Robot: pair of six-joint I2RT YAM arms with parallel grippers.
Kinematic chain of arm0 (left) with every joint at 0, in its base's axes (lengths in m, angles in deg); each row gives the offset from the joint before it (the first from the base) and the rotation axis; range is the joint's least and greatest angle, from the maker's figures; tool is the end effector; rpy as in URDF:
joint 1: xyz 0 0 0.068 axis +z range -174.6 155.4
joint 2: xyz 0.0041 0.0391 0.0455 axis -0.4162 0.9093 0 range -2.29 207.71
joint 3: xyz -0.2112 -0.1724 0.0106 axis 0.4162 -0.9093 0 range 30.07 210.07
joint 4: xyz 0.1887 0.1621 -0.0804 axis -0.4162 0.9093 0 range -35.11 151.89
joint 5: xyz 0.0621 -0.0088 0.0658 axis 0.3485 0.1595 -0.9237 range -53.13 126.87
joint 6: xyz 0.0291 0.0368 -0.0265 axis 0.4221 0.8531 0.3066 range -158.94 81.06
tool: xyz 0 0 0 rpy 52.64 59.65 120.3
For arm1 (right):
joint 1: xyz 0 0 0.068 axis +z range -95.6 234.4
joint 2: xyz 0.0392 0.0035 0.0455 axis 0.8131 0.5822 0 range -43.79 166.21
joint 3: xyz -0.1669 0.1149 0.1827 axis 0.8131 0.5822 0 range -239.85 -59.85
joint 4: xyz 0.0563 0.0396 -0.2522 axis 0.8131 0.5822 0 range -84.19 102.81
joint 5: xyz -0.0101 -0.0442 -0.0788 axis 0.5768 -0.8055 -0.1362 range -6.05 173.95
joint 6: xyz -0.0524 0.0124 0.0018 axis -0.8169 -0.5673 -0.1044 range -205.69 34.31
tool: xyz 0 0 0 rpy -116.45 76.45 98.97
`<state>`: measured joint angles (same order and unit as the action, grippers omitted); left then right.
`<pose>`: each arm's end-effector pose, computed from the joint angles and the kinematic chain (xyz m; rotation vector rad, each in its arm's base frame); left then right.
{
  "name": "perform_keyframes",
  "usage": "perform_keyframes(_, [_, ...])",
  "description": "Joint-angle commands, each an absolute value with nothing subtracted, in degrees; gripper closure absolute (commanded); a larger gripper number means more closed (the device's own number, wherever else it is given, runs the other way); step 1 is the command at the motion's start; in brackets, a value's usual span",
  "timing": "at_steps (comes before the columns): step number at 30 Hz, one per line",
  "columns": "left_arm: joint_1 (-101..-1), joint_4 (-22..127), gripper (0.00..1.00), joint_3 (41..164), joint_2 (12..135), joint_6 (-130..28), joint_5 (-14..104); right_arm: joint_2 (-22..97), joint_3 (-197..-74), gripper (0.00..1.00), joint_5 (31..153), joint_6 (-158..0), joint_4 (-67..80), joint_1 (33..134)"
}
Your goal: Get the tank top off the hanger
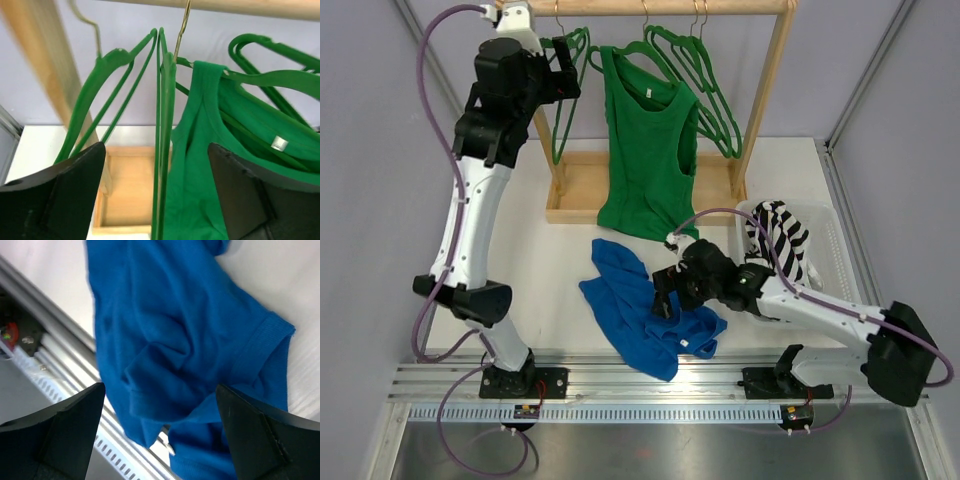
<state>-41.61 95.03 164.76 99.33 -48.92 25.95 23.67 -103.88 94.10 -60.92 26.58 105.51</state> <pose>0.3403 -0.0971 0.5427 -0.0389 1.6950 -0.1914 0.1493 0.1951 0.2391 -0.6586 2.4042 0.8215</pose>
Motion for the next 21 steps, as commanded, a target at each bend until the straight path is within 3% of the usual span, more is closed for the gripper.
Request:
perform_keyframes(1, [-41.5,94.4,0.01,161.3,90.1,-51.4,27.3,30.3,-108.5,0.00,86.2,-62.8,25.7,108.4])
perform_keyframes(12, [-41.6,91.6,0.01,122.8,58.0,-59.7,25.2,54.1,-119.3,0.01,69.4,-64.5,31.1,118.4])
perform_keyframes(15, [-41.6,92.8,0.01,114.7,50.5,-60.6,23.6,59.7,-120.2,0.10,68.3,-63.9,31.8,119.3])
perform_keyframes(16, [-41.5,93.4,0.01,112.9,48.9,-60.5,23.5,60.4,-120.3,0.36,68.0,-63.8,31.6,119.5])
perform_keyframes(18, [-41.5,93.7,0.01,107.4,44.1,-59.8,23.1,60.5,-120.0,0.63,66.9,-63.3,31.1,119.8])
perform_keyframes(19, [-41.5,93.5,0.01,105.1,42.3,-59.2,23.1,59.8,-119.5,0.87,67.2,-63.7,30.9,119.9])
perform_keyframes(21, [-41.5,92.9,0.01,101.1,37.0,-57.8,21.2,57.1,-119.1,1.00,67.2,-63.6,30.5,120.1])
